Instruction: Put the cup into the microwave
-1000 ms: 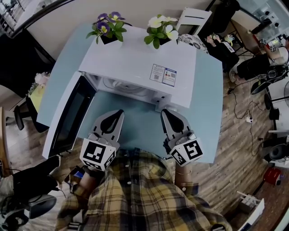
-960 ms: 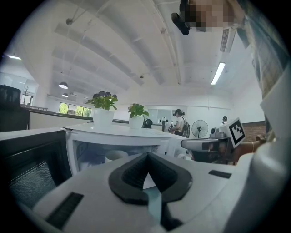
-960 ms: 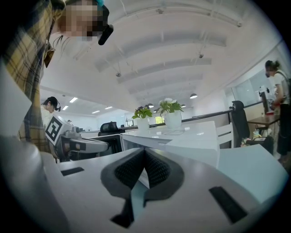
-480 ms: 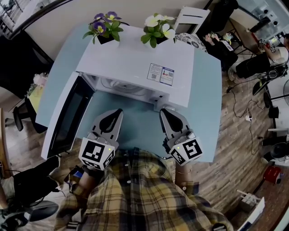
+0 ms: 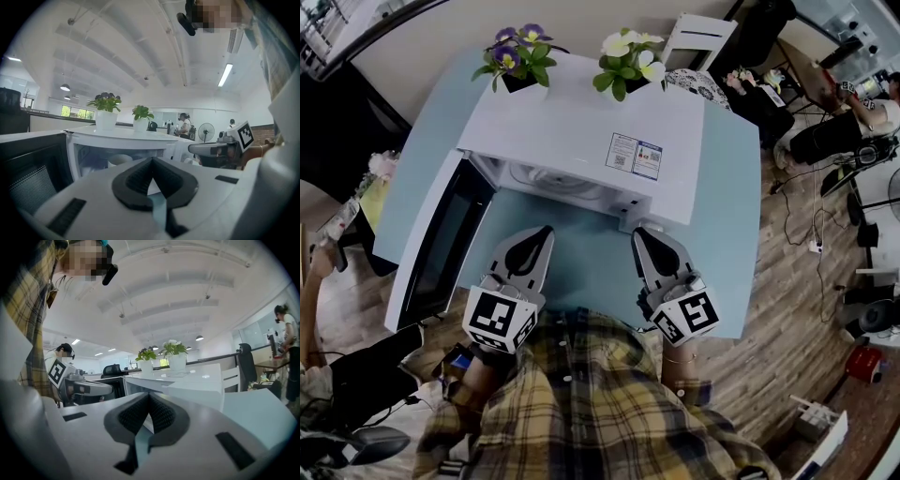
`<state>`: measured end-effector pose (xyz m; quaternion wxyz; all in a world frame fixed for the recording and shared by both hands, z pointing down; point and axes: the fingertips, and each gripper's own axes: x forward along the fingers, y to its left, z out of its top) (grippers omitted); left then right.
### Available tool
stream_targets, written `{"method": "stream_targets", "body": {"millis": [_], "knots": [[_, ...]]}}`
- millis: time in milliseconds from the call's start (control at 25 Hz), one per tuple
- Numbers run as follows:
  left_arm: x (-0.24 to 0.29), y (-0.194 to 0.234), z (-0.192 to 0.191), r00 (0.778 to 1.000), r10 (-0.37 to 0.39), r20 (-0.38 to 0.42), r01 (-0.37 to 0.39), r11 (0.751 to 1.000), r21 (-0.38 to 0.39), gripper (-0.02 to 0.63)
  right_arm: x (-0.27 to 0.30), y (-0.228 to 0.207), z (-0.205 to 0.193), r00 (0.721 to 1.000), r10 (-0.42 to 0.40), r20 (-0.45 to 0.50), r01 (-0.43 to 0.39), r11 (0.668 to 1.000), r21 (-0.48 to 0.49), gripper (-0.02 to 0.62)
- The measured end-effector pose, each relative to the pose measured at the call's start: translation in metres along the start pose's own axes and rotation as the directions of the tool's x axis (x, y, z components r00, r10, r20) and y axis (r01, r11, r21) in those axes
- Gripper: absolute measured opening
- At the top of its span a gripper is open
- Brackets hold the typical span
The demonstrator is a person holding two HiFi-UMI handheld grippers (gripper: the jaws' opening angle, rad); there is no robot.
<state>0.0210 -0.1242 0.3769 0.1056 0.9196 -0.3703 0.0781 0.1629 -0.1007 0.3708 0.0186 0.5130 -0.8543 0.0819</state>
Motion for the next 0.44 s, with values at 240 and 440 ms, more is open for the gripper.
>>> {"method": "stream_targets", "body": {"millis": [240, 440], "knots": [[0.0006, 0.0036, -0.0006, 1.000, 0.001, -0.001, -0.001, 1.000, -0.005, -0.008, 0.0004, -0.0012, -0.0027, 1.000, -0.011, -0.008, 0.011, 1.000, 0.008, 0.002], [0.0016, 0.0045, -0.0021, 1.000, -0.007, -0.005, 0.007, 1.000, 0.006, -0.008, 0.0030, 0.0005, -0.0031, 1.000, -0.014, -0.010, 0.014, 1.000, 0.008, 0.002]]}}
